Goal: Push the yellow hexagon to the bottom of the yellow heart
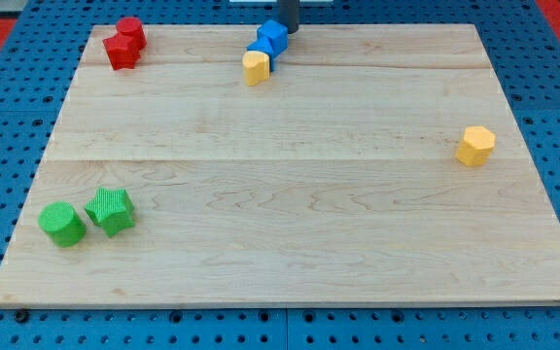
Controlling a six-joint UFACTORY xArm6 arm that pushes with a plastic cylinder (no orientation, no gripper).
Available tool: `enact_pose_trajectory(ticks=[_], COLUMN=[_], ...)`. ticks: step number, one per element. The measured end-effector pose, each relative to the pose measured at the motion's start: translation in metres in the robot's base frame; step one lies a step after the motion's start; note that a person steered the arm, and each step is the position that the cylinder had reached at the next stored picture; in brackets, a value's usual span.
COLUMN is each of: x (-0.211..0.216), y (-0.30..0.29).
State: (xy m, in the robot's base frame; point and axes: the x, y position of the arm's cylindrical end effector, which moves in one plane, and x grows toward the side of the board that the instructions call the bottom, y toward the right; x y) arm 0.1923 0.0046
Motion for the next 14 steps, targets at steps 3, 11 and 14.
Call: enact_pose_trajectory(ticks=[3, 11, 14], x=[0.001, 0.187, 0.267], y=[-0.03, 0.059, 0.102])
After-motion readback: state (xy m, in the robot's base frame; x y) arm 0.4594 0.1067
